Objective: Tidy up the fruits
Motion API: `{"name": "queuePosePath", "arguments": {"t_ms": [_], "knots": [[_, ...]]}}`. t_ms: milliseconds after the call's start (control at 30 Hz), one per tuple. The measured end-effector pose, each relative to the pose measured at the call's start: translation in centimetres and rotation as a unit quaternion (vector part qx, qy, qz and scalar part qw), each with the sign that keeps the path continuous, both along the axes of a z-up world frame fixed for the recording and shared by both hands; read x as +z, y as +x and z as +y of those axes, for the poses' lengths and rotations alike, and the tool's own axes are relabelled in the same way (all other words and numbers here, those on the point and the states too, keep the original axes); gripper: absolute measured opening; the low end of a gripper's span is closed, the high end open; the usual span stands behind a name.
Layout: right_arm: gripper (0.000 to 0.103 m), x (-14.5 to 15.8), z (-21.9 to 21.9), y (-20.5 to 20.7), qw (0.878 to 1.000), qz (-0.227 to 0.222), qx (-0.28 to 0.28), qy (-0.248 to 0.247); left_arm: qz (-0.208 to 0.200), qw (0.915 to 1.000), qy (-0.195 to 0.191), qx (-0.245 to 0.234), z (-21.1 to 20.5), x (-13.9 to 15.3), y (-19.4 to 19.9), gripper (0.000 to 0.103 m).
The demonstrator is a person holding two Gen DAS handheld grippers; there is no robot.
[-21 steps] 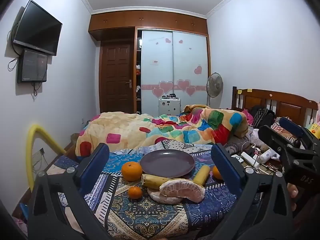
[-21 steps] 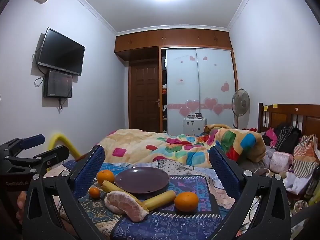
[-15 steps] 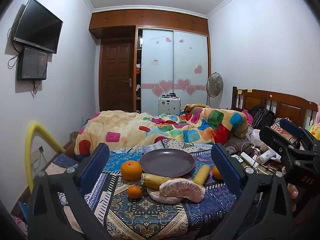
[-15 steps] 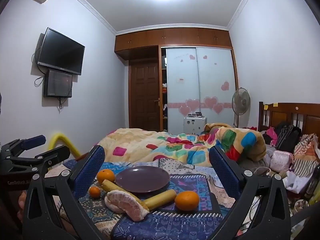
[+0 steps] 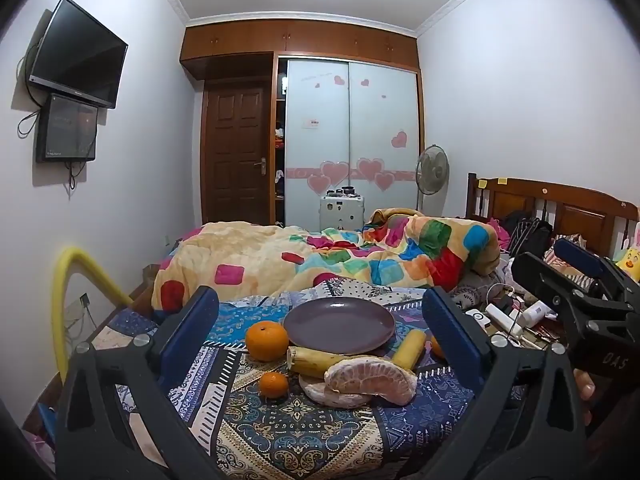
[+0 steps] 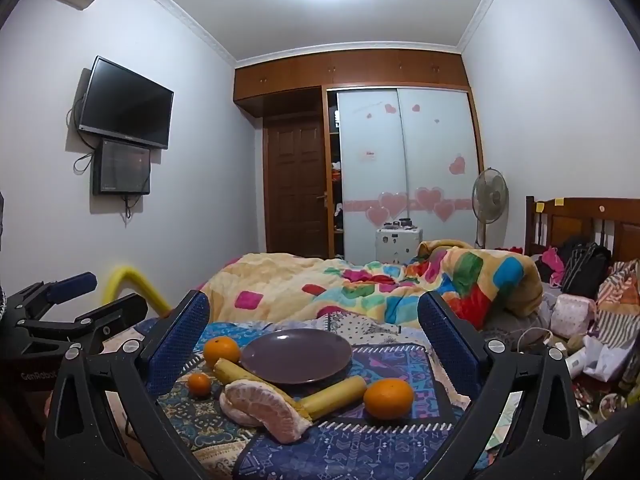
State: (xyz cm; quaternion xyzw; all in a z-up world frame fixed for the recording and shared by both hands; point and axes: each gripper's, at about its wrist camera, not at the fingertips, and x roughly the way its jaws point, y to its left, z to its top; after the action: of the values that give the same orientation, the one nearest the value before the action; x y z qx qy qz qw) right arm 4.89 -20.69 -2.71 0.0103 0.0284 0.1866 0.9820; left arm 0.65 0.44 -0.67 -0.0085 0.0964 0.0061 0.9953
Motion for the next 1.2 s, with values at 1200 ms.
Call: {"name": "queuePosePath", "arguments": {"t_ms": [1200], "knots": [[0.103, 0.0, 0.9, 1.2, 1.000, 0.008, 0.012, 0.001, 0.005, 1.0000, -0.006, 0.000, 0.9, -0.4, 1.4, 0.103]]}}
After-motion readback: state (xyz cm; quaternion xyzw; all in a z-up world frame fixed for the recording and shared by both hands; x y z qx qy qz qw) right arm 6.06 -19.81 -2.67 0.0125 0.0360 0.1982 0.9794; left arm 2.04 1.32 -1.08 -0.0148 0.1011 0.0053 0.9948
